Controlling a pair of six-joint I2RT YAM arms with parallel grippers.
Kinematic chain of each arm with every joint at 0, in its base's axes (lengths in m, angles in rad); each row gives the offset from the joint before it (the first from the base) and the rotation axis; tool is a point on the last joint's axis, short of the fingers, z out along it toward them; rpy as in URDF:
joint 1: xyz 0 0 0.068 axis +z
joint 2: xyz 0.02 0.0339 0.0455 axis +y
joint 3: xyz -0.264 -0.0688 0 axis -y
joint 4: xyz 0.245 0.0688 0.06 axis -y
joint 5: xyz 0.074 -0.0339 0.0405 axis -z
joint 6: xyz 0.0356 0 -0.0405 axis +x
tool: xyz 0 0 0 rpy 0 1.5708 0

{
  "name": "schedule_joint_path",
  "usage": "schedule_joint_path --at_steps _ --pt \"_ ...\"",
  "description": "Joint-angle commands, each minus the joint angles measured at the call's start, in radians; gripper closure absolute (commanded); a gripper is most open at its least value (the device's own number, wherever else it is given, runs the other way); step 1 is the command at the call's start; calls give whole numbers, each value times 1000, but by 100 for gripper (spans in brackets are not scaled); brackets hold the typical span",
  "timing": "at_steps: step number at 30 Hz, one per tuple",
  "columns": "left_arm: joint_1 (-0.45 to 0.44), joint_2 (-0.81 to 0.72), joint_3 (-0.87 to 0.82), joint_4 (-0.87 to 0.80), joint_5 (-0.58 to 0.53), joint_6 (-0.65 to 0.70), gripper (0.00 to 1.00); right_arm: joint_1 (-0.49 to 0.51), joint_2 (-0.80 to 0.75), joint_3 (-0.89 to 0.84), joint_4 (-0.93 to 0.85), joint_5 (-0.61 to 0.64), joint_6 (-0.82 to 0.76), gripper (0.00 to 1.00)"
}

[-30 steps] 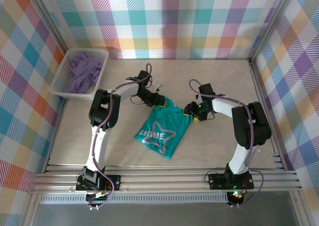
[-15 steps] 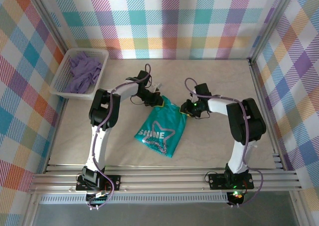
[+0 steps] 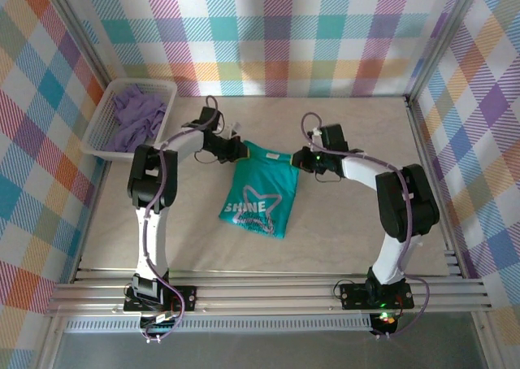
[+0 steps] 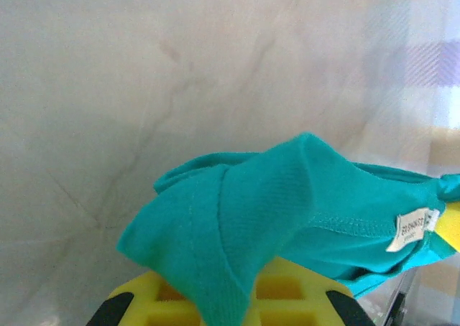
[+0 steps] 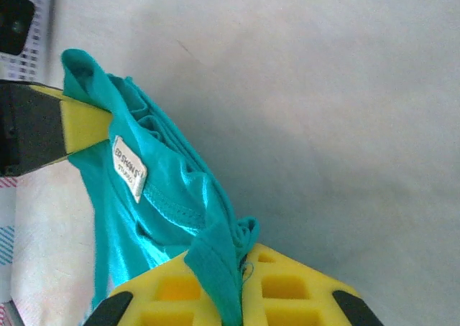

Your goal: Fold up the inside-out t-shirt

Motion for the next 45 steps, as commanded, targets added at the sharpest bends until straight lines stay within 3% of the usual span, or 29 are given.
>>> schedule_joint_path --at_steps 1,8,10,14,20,23,28,31,34,45 --pt "27 -51 99 58 -32 -69 100 -24 -10 134 18 -5 -83 100" --pt "35 10 466 -46 -47 -77 100 -72 61 510 -75 -46 -206 100" --pt "35 -7 488 -30 -38 -84 100 -73 60 575 -88 -66 -242 100" --pt "23 -102 319 58 -28 -82 100 -73 18 535 -85 -116 -292 100" --pt "-24 -358 -243 353 -43 -153 100 -66 -143 178 9 -168 -247 100" --pt "-91 -508 -521 434 -66 -173 100 -55 -259 -36 26 -175 -195 100" --pt "-218 -693 -783 477 -134 -222 100 -34 -447 -290 -17 -171 -139 100" --pt "-245 -720 -812 477 -176 -248 99 -34 -487 -333 -59 -136 -148 100" --pt "-243 -690 -783 426 -239 -215 99 -33 -434 -296 -88 -119 -165 100" --pt "-143 -416 -575 357 -228 -173 93 -35 -25 40 -199 -48 -243 95"
